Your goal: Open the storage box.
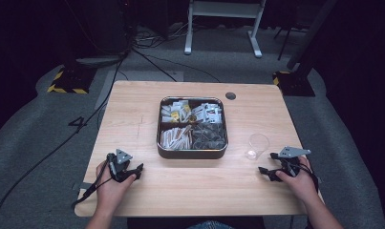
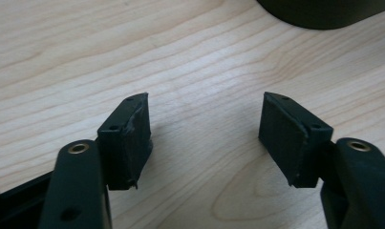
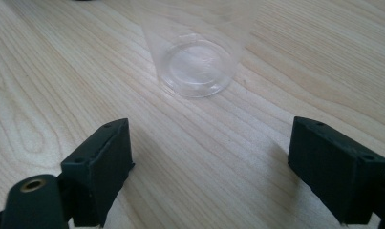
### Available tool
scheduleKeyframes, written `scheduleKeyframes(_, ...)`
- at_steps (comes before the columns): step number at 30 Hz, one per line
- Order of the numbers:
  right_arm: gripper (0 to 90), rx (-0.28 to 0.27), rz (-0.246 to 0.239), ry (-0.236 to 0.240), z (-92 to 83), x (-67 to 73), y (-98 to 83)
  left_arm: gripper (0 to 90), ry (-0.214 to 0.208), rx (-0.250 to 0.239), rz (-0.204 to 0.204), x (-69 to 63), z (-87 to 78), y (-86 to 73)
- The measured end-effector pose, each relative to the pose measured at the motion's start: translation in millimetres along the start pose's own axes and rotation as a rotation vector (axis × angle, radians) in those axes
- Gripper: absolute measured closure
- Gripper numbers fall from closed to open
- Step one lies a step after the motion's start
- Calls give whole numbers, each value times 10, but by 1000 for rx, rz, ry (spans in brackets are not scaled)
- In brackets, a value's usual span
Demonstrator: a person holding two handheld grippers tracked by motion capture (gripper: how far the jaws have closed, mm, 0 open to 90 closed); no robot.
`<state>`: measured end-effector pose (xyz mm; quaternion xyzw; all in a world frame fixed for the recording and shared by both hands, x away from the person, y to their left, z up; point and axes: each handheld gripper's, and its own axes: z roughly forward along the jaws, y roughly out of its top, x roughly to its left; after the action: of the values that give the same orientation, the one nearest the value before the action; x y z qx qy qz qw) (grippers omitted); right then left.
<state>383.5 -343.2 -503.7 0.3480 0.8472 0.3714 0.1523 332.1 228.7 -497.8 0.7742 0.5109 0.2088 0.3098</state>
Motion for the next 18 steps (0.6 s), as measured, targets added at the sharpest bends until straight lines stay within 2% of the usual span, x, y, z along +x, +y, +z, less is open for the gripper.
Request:
scheduleKeyframes(2,151,0,0,0,0,0,0,360,11,-21,-14,2,-40,17)
scheduleKeyframes(3,151,0,0,0,0,0,0,362,41,-23,2,-18,-72,37)
scheduleKeyframes(4,151,0,0,0,0,0,0,362,81,-28,36,-48,-111,62)
scheduleKeyframes(5,151,0,0,0,0,0,0,361,103,-44,58,-82,-142,85)
scheduleKeyframes(6,151,0,0,0,0,1,0,361,109,-51,65,-113,-175,111)
scheduleKeyframes(7,151,0,0,0,0,0,0,357,103,-65,62,-140,-205,136)
scheduleKeyframes(8,151,-1,2,-1,2,1,1,354,77,-78,50,-176,-254,181)
scheduleKeyframes(9,151,-1,2,-1,2,1,1,349,77,-78,50,-176,-254,181)
scheduleKeyframes(13,151,1,7,-6,8,3,9,356,22,-98,48,-212,-350,286)
scheduleKeyframes(18,151,2,8,-6,10,2,11,356,-20,-134,33,-240,-447,424)
